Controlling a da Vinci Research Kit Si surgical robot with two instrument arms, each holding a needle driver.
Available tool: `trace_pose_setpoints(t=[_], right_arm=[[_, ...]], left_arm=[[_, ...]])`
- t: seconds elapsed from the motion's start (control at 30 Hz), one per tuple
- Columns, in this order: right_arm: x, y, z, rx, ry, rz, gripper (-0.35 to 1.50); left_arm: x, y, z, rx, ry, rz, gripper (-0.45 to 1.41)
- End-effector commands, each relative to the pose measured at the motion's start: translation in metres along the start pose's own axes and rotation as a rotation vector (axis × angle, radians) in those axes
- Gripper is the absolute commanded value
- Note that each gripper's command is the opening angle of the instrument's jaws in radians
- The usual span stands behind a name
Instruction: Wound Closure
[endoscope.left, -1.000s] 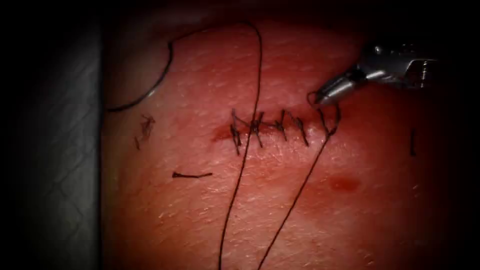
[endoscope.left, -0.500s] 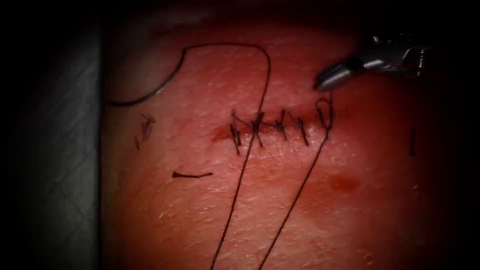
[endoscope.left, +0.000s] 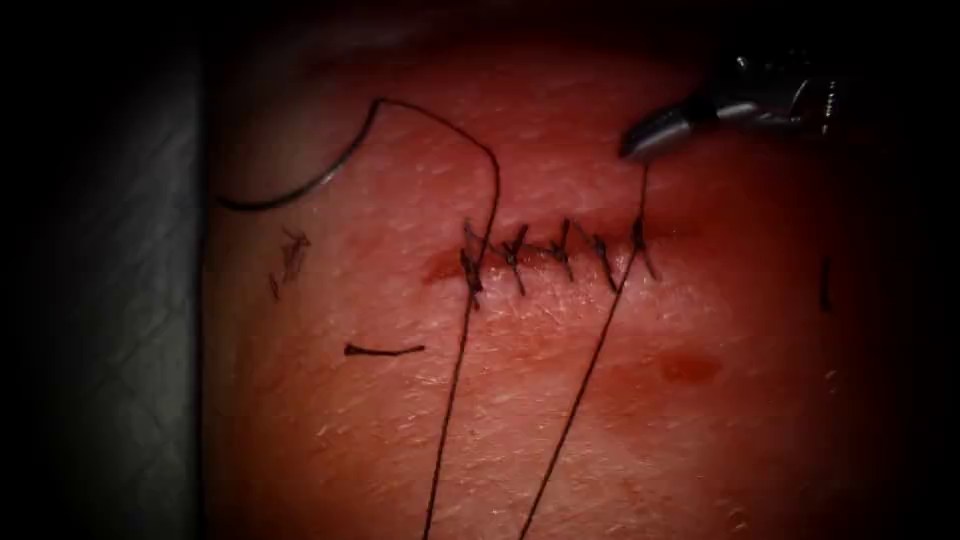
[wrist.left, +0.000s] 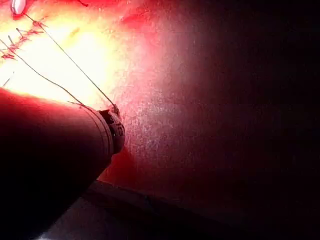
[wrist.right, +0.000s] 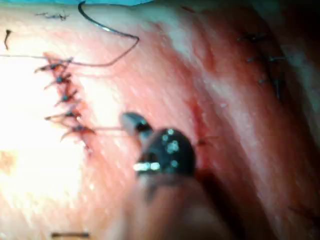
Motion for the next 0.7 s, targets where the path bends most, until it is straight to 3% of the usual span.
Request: trace_pose_setpoints(t=[0.03, 0.43, 0.6, 0.67, 0.7], right_arm=[[-0.0004, 0.0, 0.001, 0.001, 0.0, 0.001, -0.35], [-0.0023, 0.0012, 0.0011, -0.033, -0.039, 0.005, -0.35], [-0.0022, 0.0003, 0.0009, -0.033, -0.033, -0.04, -0.35], [-0.0019, 0.0, 0.0005, -0.041, 0.014, -0.052, -0.35], [-0.0014, -0.001, -0.0002, -0.067, 0.046, -0.071, -0.08]], left_arm=[[0.0006, 0.001, 0.0006, -0.004, 0.008, -0.002, -0.45], [0.0018, 0.0033, 0.0, -0.038, 0.053, 0.017, -0.45], [0.0018, 0.002, 0.0002, -0.044, 0.068, 0.005, -0.45], [0.0015, 0.0006, 0.0003, -0.015, 0.063, -0.004, -0.45], [0.0004, -0.0018, 0.0008, 0.048, 0.034, -0.033, -0.45]])
